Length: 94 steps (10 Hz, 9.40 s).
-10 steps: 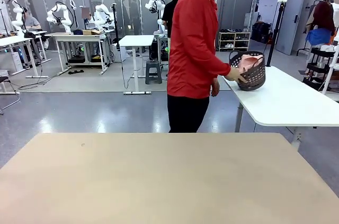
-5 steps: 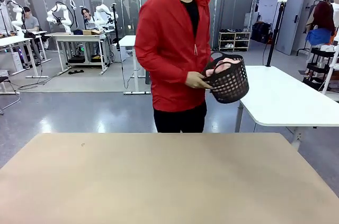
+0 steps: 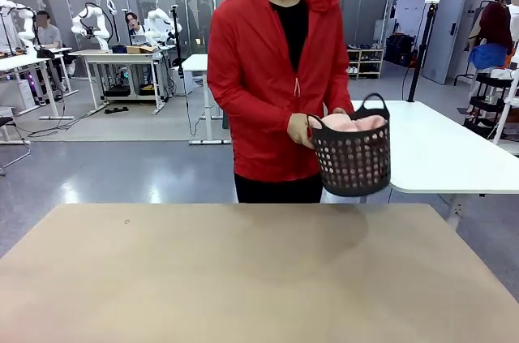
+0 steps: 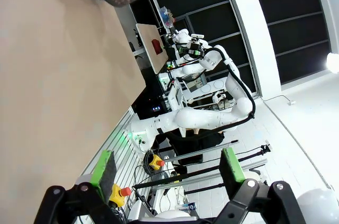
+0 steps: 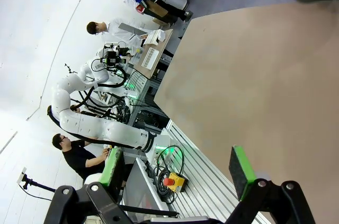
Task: Fold the towel.
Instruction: Grab the top end of the 100 cm Hotel Towel extended by the human.
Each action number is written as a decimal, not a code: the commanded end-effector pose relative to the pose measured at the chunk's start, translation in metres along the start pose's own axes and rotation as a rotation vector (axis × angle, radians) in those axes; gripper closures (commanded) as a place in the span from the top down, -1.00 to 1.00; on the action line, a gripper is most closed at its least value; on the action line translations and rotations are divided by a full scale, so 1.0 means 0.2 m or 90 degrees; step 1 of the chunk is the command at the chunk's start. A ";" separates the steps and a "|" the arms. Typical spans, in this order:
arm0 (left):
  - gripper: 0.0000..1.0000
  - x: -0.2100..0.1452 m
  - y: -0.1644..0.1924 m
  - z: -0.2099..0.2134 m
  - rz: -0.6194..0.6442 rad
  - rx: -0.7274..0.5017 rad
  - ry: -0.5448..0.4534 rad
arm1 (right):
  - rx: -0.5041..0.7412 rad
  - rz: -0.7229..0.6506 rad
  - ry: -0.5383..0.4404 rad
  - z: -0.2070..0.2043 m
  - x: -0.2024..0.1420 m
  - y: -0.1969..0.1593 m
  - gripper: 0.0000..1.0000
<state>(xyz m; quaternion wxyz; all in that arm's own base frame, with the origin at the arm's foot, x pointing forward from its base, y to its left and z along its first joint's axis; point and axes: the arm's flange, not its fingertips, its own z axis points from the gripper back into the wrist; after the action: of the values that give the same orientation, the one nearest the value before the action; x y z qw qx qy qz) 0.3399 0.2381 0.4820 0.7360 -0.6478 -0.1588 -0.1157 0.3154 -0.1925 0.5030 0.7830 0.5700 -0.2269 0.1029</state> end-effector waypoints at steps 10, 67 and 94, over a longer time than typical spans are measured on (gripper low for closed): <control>1.00 -0.01 0.00 0.01 -0.001 -0.007 0.004 | 0.009 0.014 -0.004 0.00 0.00 0.00 1.00; 1.00 0.18 -1.23 -1.16 -0.872 0.620 0.461 | -0.438 0.767 0.322 -0.85 0.30 1.42 1.00; 1.00 0.76 -0.96 -2.45 -0.877 0.635 0.589 | -0.551 0.856 0.583 -1.87 0.71 1.10 1.00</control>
<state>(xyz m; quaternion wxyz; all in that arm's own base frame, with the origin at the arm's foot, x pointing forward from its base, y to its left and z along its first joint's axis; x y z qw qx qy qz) 0.4397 -0.2671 0.6576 0.6938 0.0864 -0.2232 -0.6792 0.4299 0.2116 0.6628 0.7064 -0.1198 -0.2030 0.6674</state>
